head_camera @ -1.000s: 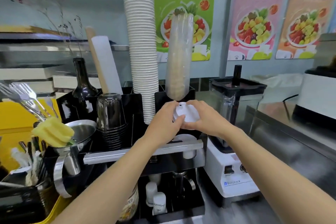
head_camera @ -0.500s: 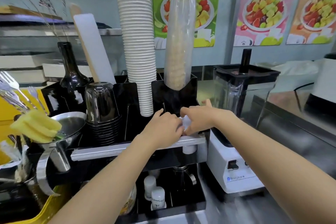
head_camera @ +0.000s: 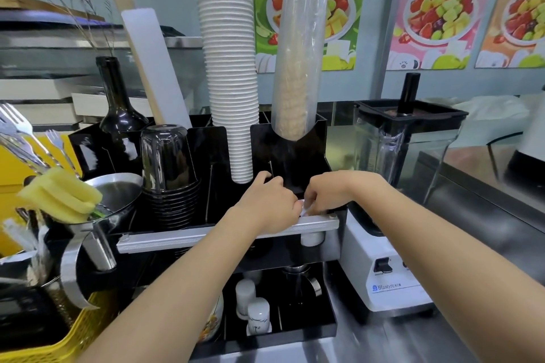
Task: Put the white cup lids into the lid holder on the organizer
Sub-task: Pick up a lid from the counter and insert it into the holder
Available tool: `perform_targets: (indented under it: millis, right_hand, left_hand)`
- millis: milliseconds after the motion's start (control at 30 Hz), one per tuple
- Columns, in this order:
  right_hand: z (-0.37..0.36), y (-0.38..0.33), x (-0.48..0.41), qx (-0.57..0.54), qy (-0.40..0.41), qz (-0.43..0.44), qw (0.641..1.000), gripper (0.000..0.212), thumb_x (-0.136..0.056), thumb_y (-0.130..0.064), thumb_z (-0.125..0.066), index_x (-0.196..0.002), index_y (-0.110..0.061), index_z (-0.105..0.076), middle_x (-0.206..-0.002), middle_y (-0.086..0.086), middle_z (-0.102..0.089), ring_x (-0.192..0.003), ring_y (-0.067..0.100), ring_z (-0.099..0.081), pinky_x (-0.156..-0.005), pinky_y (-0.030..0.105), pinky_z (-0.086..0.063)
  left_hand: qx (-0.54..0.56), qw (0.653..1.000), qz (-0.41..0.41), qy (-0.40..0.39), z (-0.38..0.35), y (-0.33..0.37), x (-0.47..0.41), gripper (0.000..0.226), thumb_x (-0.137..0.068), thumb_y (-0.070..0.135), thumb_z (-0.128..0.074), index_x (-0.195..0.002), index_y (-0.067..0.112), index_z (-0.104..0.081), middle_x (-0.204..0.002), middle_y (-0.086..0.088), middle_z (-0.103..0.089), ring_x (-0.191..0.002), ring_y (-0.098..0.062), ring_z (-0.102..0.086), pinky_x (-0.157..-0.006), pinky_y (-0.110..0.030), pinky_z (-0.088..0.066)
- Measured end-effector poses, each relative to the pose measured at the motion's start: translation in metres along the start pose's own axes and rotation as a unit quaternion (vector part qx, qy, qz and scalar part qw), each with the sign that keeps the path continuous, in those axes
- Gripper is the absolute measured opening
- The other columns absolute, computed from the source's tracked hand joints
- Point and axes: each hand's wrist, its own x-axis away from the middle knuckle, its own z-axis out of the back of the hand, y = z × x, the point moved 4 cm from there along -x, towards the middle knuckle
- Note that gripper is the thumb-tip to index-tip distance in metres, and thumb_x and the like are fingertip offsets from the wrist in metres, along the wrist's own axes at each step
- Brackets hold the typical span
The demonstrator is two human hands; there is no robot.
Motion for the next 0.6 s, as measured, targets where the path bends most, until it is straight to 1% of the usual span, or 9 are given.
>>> perform_targets:
  millis: [33,133,233,300,367,467,533,567,600]
  right_hand:
    - [0.000,0.001,0.000,-0.018,-0.003,0.001,1.000,0.026,-0.086,-0.025,-0.057,-0.106,-0.012,-0.068,-0.109,0.010,-0.069,-0.084,0.020,-0.056,-0.078,0.030,-0.041]
    - [0.001,0.002,-0.002,-0.024,-0.005,-0.003,1.000,0.023,-0.083,-0.016,-0.058,-0.103,-0.012,-0.069,-0.110,0.011,-0.069,-0.090,0.026,-0.061,-0.076,0.030,-0.044]
    - [0.000,0.003,-0.006,-0.027,-0.004,-0.007,1.000,0.020,-0.082,-0.013,-0.059,-0.099,-0.009,-0.070,-0.108,0.014,-0.069,-0.079,0.020,-0.054,-0.072,0.030,-0.044]
    - [-0.001,0.004,-0.009,-0.026,-0.005,-0.010,1.000,0.020,-0.080,-0.014,-0.060,-0.096,-0.007,-0.070,-0.107,0.017,-0.069,-0.075,0.019,-0.053,-0.070,0.031,-0.044]
    - [-0.001,0.006,-0.011,-0.023,-0.009,-0.014,1.000,0.021,-0.080,-0.014,-0.059,-0.096,-0.006,-0.070,-0.108,0.017,-0.069,-0.075,0.019,-0.052,-0.070,0.031,-0.043]
    - [-0.001,0.007,-0.008,-0.023,-0.025,-0.012,0.999,0.026,-0.079,-0.015,-0.056,-0.101,-0.006,-0.068,-0.111,0.017,-0.067,-0.076,0.018,-0.051,-0.071,0.030,-0.042]
    - [0.001,0.005,0.000,-0.038,-0.018,-0.003,0.999,0.028,-0.081,-0.020,-0.057,-0.106,-0.011,-0.066,-0.103,0.012,-0.068,-0.076,0.016,-0.051,-0.071,0.027,-0.041]
    - [0.004,0.004,0.006,-0.050,0.004,0.005,0.999,0.029,-0.083,-0.024,-0.059,-0.109,-0.014,-0.065,-0.098,0.006,-0.066,-0.078,0.016,-0.053,-0.071,0.026,-0.041]
    - [0.008,0.003,0.014,-0.060,0.049,0.016,0.997,0.031,-0.084,-0.027,-0.060,-0.113,-0.016,-0.063,-0.101,0.002,-0.065,-0.085,0.017,-0.055,-0.073,0.027,-0.043]
  left_hand:
    - [0.003,1.000,-0.002,-0.002,0.000,0.000,0.000,0.044,-0.096,0.027,-0.019,-0.075,0.016,-0.055,-0.091,-0.002,-0.067,-0.088,-0.016,-0.034,-0.108,-0.040,-0.018]
    - [0.005,1.000,-0.004,-0.009,-0.001,0.000,0.001,0.041,-0.096,0.027,-0.019,-0.074,0.018,-0.052,-0.091,0.001,-0.067,-0.090,-0.017,-0.035,-0.109,-0.042,-0.017]
    - [0.007,1.000,-0.008,-0.010,0.000,0.000,0.002,0.044,-0.096,0.026,-0.020,-0.080,0.016,-0.059,-0.088,0.001,-0.066,-0.099,-0.018,-0.042,-0.111,-0.043,-0.013]
    - [0.011,1.000,-0.008,-0.013,0.001,0.001,0.002,0.046,-0.096,0.026,-0.020,-0.084,0.014,-0.062,-0.083,0.001,-0.060,-0.104,-0.018,-0.043,-0.113,-0.042,-0.009]
    - [0.015,1.000,-0.004,-0.020,0.001,0.000,0.001,0.047,-0.096,0.027,-0.020,-0.087,0.014,-0.064,-0.084,0.002,-0.058,-0.106,-0.017,-0.043,-0.113,-0.042,-0.008]
    - [0.009,1.000,-0.006,-0.020,-0.001,0.001,0.001,0.046,-0.096,0.027,-0.020,-0.086,0.015,-0.063,-0.091,0.002,-0.064,-0.105,-0.019,-0.043,-0.111,-0.042,-0.013]
    - [0.018,1.000,-0.005,0.011,0.000,0.001,0.003,0.040,-0.096,0.028,-0.023,-0.082,0.015,-0.059,-0.091,0.000,-0.064,-0.104,-0.021,-0.047,-0.107,-0.041,-0.021]
    - [0.027,0.999,-0.004,0.039,0.002,0.001,0.005,0.036,-0.095,0.029,-0.027,-0.083,0.016,-0.058,-0.091,0.000,-0.064,-0.103,-0.022,-0.050,-0.105,-0.039,-0.025]
    - [0.033,0.996,-0.007,0.078,0.005,0.001,0.009,0.033,-0.094,0.031,-0.031,-0.090,0.016,-0.061,-0.096,0.000,-0.065,-0.103,-0.022,-0.053,-0.102,-0.038,-0.028]
